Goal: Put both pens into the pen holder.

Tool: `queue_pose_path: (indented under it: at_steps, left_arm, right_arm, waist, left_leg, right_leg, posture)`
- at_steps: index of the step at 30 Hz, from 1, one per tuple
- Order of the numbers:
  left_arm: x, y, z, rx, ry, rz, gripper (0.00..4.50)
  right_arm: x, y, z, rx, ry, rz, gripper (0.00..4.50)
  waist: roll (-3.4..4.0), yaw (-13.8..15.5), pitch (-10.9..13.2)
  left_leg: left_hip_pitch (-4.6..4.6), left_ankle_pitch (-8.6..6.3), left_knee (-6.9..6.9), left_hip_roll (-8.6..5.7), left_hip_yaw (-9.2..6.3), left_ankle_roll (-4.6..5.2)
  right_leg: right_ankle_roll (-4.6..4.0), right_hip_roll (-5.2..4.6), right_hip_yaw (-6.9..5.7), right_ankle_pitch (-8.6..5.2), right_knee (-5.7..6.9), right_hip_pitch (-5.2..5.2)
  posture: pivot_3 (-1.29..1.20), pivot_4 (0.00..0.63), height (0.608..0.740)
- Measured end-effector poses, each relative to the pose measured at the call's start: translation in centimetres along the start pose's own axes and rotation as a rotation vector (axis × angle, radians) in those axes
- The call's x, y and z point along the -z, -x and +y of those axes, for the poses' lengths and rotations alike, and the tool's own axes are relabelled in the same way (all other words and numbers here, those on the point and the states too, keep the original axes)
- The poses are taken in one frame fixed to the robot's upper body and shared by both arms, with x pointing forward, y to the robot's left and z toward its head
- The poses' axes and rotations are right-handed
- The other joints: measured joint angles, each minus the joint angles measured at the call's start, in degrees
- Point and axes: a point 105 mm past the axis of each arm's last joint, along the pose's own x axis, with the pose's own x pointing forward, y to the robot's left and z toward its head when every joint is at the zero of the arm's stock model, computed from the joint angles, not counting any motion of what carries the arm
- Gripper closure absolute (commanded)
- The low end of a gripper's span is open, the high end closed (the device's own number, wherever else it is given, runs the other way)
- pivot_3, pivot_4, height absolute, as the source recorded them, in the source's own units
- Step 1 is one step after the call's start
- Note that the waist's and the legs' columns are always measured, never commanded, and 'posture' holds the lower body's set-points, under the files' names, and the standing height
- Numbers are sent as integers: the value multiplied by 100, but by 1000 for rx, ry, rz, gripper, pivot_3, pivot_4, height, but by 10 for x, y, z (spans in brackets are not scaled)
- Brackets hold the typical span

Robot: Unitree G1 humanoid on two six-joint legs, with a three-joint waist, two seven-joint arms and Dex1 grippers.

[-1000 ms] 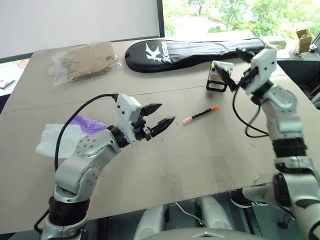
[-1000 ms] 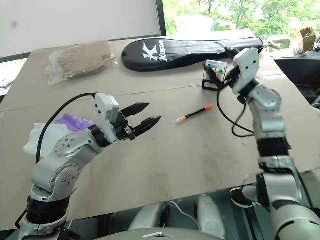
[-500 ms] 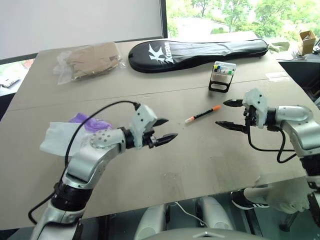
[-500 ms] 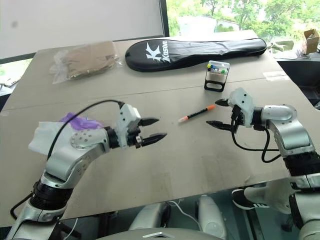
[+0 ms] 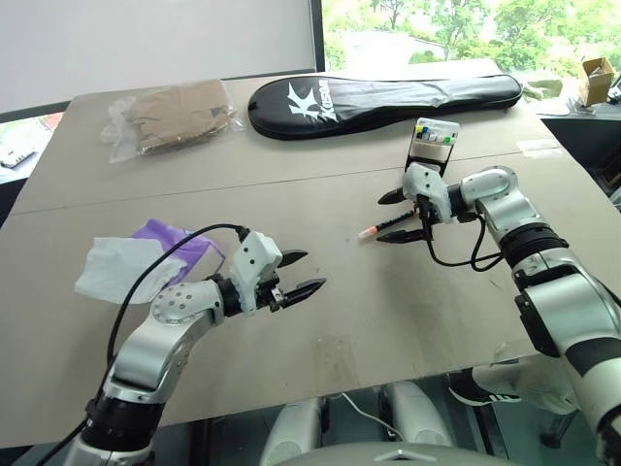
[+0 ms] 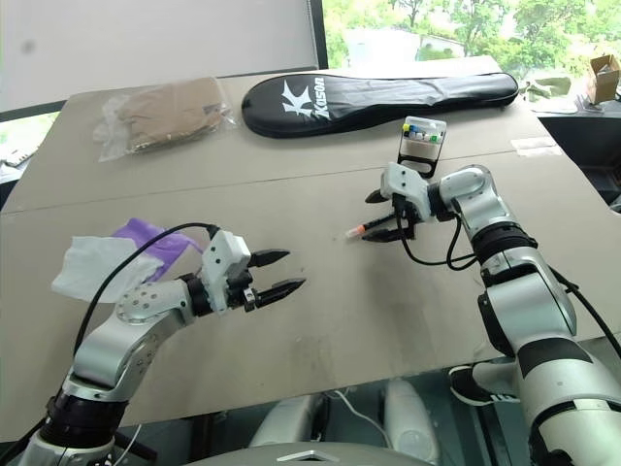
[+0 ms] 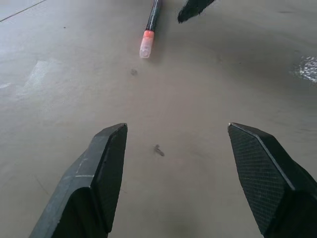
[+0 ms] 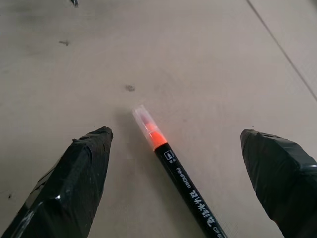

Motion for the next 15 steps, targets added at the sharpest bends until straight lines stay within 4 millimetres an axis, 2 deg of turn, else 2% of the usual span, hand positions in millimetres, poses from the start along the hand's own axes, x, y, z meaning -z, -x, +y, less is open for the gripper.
queue_pose_path:
  at_steps: [3, 4, 7, 8, 9, 10, 12, 15]
  left_arm:
    - [-25, 7, -9, 0, -25, -70, 1147]
    - [-27, 7, -10, 0, -25, -73, 1147]
    - [-32, 13, -9, -27, -18, -65, 1147]
    - [-34, 15, -8, -37, -19, -59, 1147]
    - [-37, 16, -8, -47, -20, -59, 1147]
    - [-37, 17, -8, -49, -21, -58, 1147]
    - [-41, 19, -7, -69, -21, -61, 1147]
    - [-44, 21, -4, -92, -10, -60, 1147]
  right_arm:
    - [8, -4, 0, -36, 32, 83, 112]
    - [10, -4, 0, -37, 32, 95, 112]
    - [14, -6, -1, -36, 32, 139, 977]
    - [13, -8, -2, -39, 38, 145, 1544]
    - [11, -10, -2, -43, 45, 151, 1661]
    - [11, -11, -2, -44, 46, 152, 2184]
    - [8, -16, -2, -44, 49, 147, 2879]
    - [5, -22, -1, -47, 69, 142, 2879]
  waist:
    - [1, -14, 0]
    - [1, -16, 0]
    - [1, -22, -1]
    - [1, -33, -1]
    - [2, -49, -1]
    - [2, -52, -1]
    - [2, -62, -1]
    - [2, -67, -1]
  left_leg:
    - [1, 0, 3, 0, 5, 0]
    - [1, 0, 3, -1, 6, 0]
    - [1, 0, 2, 0, 3, 0]
    - [3, 0, 2, 1, 5, -1]
    - [5, 0, 2, 1, 9, -1]
    - [5, 0, 3, 1, 9, -1]
    - [5, 0, 3, 1, 9, -1]
    - [5, 0, 3, 1, 7, -1]
  right_leg:
    - [0, 1, 7, 0, 2, 1]
    - [0, 1, 7, 0, 2, 1]
    - [0, 3, 5, 0, 4, 1]
    - [0, 4, 7, 0, 5, 1]
    - [0, 4, 8, 0, 6, 2]
    - [0, 4, 8, 0, 5, 2]
    - [0, 4, 8, 0, 6, 2]
    - [0, 4, 8, 0, 6, 2]
  posture:
    - [0, 150, 740]
    - [0, 150, 740]
    - [0, 150, 740]
    - [0, 150, 740]
    - [0, 150, 740]
    - [0, 150, 740]
    - [0, 150, 740]
    - [0, 150, 740]
